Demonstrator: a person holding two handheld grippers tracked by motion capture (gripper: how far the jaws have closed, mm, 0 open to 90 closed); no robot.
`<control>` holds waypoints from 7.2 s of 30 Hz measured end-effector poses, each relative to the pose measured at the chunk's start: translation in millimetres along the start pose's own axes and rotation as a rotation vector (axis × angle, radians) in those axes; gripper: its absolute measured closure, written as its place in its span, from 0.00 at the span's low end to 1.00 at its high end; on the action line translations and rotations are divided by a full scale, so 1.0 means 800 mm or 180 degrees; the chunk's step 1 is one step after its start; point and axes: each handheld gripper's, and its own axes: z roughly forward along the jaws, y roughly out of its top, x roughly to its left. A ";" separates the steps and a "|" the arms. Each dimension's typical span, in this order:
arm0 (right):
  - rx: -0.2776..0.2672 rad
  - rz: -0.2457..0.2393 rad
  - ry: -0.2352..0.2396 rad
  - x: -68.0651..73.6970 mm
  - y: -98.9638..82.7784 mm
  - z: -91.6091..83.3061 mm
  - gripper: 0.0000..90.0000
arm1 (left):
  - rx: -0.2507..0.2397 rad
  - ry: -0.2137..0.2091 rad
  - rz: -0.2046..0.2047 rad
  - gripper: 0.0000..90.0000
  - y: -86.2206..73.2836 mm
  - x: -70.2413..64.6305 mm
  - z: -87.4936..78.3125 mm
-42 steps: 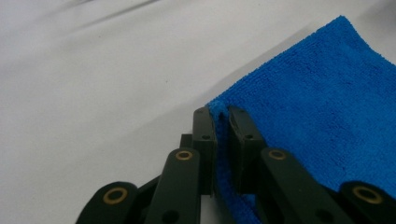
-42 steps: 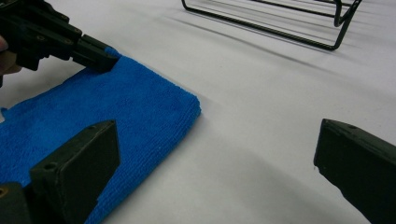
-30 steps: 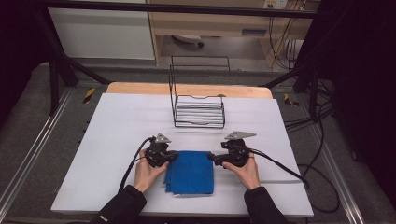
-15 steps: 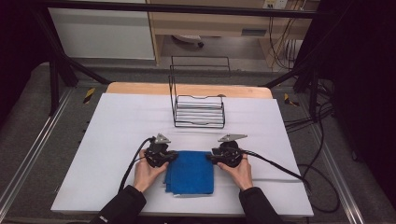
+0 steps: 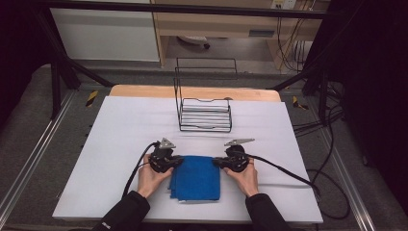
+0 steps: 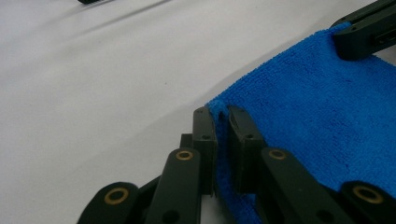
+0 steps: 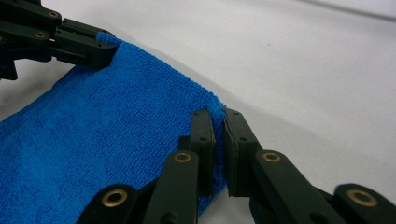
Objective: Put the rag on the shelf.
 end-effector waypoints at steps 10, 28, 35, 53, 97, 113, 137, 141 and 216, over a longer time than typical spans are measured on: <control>-0.0125 0.0022 0.0072 0.003 0.005 -0.014 0.95 | -0.0094 -0.0011 -0.0044 0.93 0.001 0.000 -0.009; -0.0480 -0.0079 0.0192 0.012 0.010 -0.044 0.95 | -0.0471 -0.0055 0.0008 0.93 0.010 -0.009 -0.045; -0.0577 -0.0255 0.0123 0.020 0.015 -0.054 0.95 | -0.0567 -0.0029 0.0056 0.93 0.014 -0.014 -0.055; -0.0777 -0.0389 0.0057 0.028 0.021 -0.073 0.95 | -0.0738 -0.0017 0.0093 0.93 0.022 -0.024 -0.073; -0.1466 -0.0792 -0.0115 0.062 0.056 -0.145 0.96 | -0.1482 -0.0002 0.0241 0.93 0.067 -0.043 -0.131; -0.1795 -0.0895 -0.0301 0.072 0.090 -0.164 0.96 | -0.1775 0.0009 0.0163 0.93 0.100 -0.038 -0.142; -0.2197 -0.0971 -0.0472 0.080 0.128 -0.193 0.96 | -0.2220 0.0077 0.0215 0.94 0.148 -0.039 -0.163; -0.2253 -0.1025 -0.0532 0.083 0.134 -0.198 0.96 | -0.2274 0.0073 0.0204 0.94 0.154 -0.040 -0.165; -0.2754 -0.1114 -0.0738 0.079 0.276 -0.249 0.96 | -0.2755 0.0238 0.0282 0.94 0.299 -0.015 -0.221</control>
